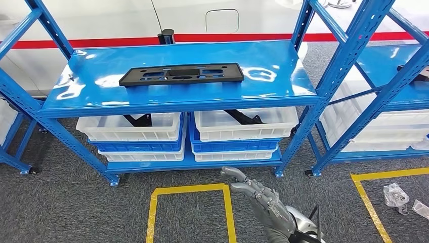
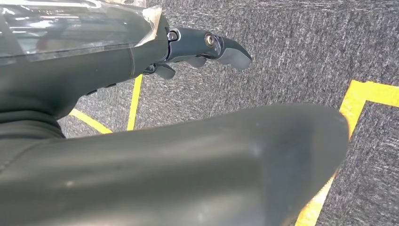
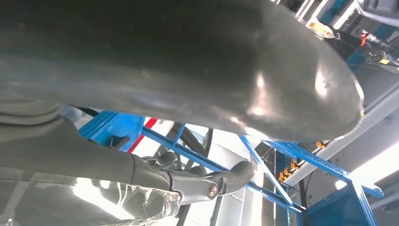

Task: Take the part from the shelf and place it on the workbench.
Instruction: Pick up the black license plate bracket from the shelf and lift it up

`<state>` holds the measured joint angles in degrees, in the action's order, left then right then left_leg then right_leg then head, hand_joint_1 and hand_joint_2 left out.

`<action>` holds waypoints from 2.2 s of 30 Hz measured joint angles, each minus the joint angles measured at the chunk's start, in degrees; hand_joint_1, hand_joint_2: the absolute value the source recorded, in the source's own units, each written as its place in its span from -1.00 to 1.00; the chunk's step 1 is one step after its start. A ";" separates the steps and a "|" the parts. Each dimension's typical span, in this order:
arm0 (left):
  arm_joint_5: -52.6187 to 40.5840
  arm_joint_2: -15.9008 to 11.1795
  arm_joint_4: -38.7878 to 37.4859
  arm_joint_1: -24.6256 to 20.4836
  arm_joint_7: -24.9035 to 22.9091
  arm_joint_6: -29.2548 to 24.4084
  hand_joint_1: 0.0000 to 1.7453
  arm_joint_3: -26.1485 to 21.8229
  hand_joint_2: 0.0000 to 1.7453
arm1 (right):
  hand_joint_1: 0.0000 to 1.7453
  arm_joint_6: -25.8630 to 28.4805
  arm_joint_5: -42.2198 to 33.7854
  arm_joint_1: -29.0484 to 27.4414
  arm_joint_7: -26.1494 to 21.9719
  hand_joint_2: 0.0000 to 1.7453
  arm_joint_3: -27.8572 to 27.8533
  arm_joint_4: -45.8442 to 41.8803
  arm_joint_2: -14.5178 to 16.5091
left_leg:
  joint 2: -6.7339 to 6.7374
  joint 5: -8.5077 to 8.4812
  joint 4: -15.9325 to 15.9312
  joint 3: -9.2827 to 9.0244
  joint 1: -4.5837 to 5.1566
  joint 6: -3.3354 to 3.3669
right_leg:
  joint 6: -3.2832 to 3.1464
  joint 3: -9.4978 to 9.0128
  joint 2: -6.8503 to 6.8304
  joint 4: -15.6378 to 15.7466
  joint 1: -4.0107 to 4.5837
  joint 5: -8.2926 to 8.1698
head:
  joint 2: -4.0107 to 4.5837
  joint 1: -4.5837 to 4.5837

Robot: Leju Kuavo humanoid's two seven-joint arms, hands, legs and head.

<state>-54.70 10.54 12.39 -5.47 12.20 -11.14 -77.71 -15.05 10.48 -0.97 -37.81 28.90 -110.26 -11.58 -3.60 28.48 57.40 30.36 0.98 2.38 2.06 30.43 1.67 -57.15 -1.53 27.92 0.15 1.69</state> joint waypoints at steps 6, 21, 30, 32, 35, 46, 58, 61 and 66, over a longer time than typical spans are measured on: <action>0.68 0.10 -0.07 -0.18 0.07 -1.22 -1.00 -0.56 -1.00 | -1.00 0.60 -1.19 0.64 0.00 -1.00 0.34 -0.07 -0.11 | 0.20 -0.24 -1.45 -0.74 -0.35 1.90 | 1.07 1.51 -0.37 -4.07 0.24 0.43 | 0.00 -0.19; 1.22 0.41 -0.62 0.13 1.03 -1.81 -1.00 -1.55 -1.00 | -1.00 6.82 -0.47 0.39 0.00 -1.00 -1.38 -0.47 0.22 | 1.70 2.55 2.78 -1.32 -1.19 -1.63 | -1.01 0.04 -1.13 -0.66 -0.09 0.61 | 0.00 -0.50; 0.41 0.31 -0.81 0.45 1.22 -1.27 -1.00 -1.52 -1.00 | -1.00 9.51 0.98 -1.77 0.00 -1.00 -2.53 -0.72 0.72 | 3.92 -2.68 5.01 8.06 -1.38 -1.92 | -1.12 -4.69 -1.79 -0.32 -0.05 5.06 | 0.00 -0.23; 0.33 0.25 -0.81 0.42 1.22 -1.25 -1.00 -1.50 -1.00 | -1.00 9.70 1.08 -2.11 0.00 -1.00 -2.70 -0.94 0.88 | 4.28 -3.97 2.29 7.38 -0.89 -1.36 | -0.41 -5.98 -1.81 0.34 0.11 5.69 | 0.00 -0.18; 0.27 0.25 -0.83 0.48 1.28 -1.17 -1.00 -1.48 -1.00 | -1.00 10.03 1.19 -2.80 0.00 -1.00 -3.17 -1.37 1.03 | 3.62 -3.30 1.23 5.46 -0.76 -0.16 | 1.11 -7.37 -1.82 -0.33 0.43 5.14 | 0.01 -0.25; -0.72 0.24 -1.01 1.06 2.18 0.19 -1.00 -1.40 -1.00 | -1.00 13.18 3.00 -7.06 0.00 -1.00 -4.55 -2.70 1.01 | 1.92 3.01 0.72 -2.77 0.31 1.64 | -0.39 4.72 -1.58 -3.93 2.79 2.28 | 0.00 -0.56; -1.49 -0.28 -1.49 1.39 1.23 -1.44 -1.00 -1.14 -1.00 | -1.00 16.87 5.38 -8.70 0.00 -1.00 -4.88 -3.58 1.54 | 3.19 7.05 11.73 5.81 -2.65 -3.94 | -1.90 -3.56 -1.33 1.13 -0.44 1.51 | 0.02 -0.17; -1.58 -0.51 -1.64 1.73 0.54 -1.68 -1.00 -1.13 -1.00 | -1.00 19.07 7.12 -8.78 0.00 -1.00 -5.26 -2.94 1.84 | 4.28 -1.68 2.68 5.25 -3.73 -5.02 | -0.03 -4.76 -1.44 0.81 -1.04 3.36 | 0.02 0.10; -1.56 -0.67 -1.83 1.89 0.07 -1.81 -1.00 -1.15 -1.00 | -1.00 24.00 10.52 -8.79 0.00 -1.00 -6.67 -1.77 2.70 | 4.35 -3.12 1.75 4.72 -3.18 -2.78 | 2.23 -5.82 -1.89 0.78 -0.90 5.39 | 0.01 0.02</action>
<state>-56.26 9.86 10.56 -3.57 12.26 -12.96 -78.86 8.96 21.00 -9.76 -37.81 22.23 -112.03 -8.88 0.75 25.36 59.15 35.08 -2.20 -0.40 4.29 24.61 -0.22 -56.37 -2.44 33.31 0.16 1.71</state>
